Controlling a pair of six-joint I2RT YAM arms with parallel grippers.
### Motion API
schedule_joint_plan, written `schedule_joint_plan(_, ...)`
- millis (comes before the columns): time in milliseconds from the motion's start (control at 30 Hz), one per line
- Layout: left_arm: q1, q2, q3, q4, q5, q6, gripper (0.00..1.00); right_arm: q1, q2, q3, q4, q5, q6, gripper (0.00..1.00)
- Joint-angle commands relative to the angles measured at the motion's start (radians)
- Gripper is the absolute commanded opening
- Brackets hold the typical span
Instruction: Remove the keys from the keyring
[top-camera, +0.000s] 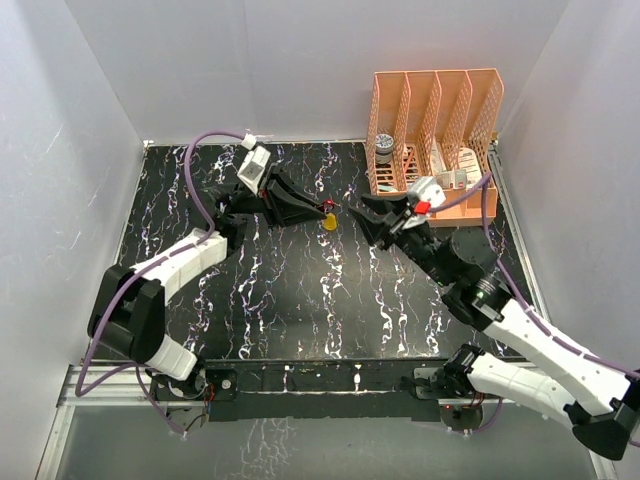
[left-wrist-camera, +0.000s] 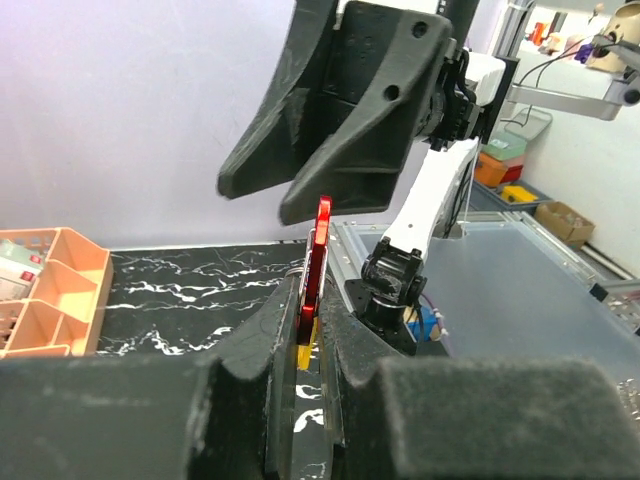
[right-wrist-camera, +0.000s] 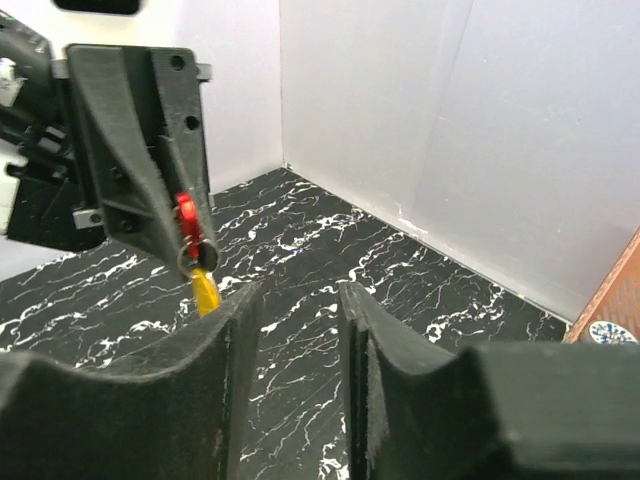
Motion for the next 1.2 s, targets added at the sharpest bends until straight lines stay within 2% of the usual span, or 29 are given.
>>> schedule_joint_plan(0,-0.007,-0.084,0.008,-0.103,0.013,0.153,0.0,-0.002,0.076,0.125,0.031,0.011,0.037,0.3)
schedule_joint_plan(67,-0.006,-0.105,0.008,-0.197,0.013,0.235,0.0,-0.002,0.113,0.176,0.001,-0.011,0.037,0.24)
schedule_joint_plan(133,-0.007,-0.132,0.009,-0.32,0.005,0.325,0.0,-0.003,0.134,0.209,-0.021,-0.033,0.04,0.22)
schedule_joint_plan(300,-0.007,-0.193,0.022,-0.606,-0.03,0.537,0.0,-0.002,0.112,0.223,-0.048,-0.053,0.061,0.28)
schedule_joint_plan(500,-0.007,-0.219,0.056,-0.788,-0.066,0.667,0.0,-0.002,0.067,0.218,-0.094,-0.081,0.08,0.31)
schedule_joint_plan(833,-0.007,-0.216,0.06,-0.773,-0.061,0.648,0.0,-0.002,0.123,0.269,-0.191,-0.158,0.08,0.39)
schedule_joint_plan(1167,-0.008,-0.219,0.037,-0.63,-0.028,0.537,0.0,-0.002,0.125,0.221,-0.175,-0.17,0.072,0.4)
